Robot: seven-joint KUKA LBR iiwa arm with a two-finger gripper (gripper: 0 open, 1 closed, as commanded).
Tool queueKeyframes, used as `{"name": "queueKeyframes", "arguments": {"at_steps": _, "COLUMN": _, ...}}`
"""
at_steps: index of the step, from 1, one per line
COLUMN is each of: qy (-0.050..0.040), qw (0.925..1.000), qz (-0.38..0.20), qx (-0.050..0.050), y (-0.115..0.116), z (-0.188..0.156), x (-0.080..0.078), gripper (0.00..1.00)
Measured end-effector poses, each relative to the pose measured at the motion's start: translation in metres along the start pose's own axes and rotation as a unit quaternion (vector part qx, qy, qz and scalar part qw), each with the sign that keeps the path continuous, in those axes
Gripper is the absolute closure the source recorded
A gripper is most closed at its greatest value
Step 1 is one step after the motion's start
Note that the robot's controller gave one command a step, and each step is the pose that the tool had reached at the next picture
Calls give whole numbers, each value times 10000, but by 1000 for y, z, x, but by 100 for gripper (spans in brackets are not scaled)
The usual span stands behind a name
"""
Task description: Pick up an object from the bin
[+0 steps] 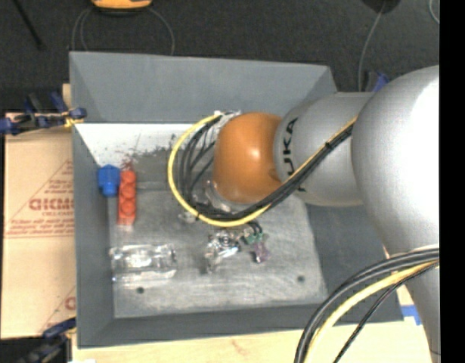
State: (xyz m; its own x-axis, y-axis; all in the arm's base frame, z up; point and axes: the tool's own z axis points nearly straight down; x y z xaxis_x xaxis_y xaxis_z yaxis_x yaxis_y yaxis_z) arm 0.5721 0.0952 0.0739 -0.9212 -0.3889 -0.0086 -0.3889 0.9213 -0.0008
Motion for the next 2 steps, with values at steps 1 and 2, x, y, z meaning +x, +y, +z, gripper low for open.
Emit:
{"name": "queueKeyframes", "arguments": {"at_steps": 1, "qy": -43, "qw": 10000, "qz": 32, "qx": -3, "y": -17, "z": -1, "x": 15, "gripper": 0}}
{"name": "queueKeyframes", "arguments": {"at_steps": 2, "qy": 11, "qw": 9999, "qz": 118, "qx": 8, "y": -48, "z": -10, "x": 19, "gripper": 0}}
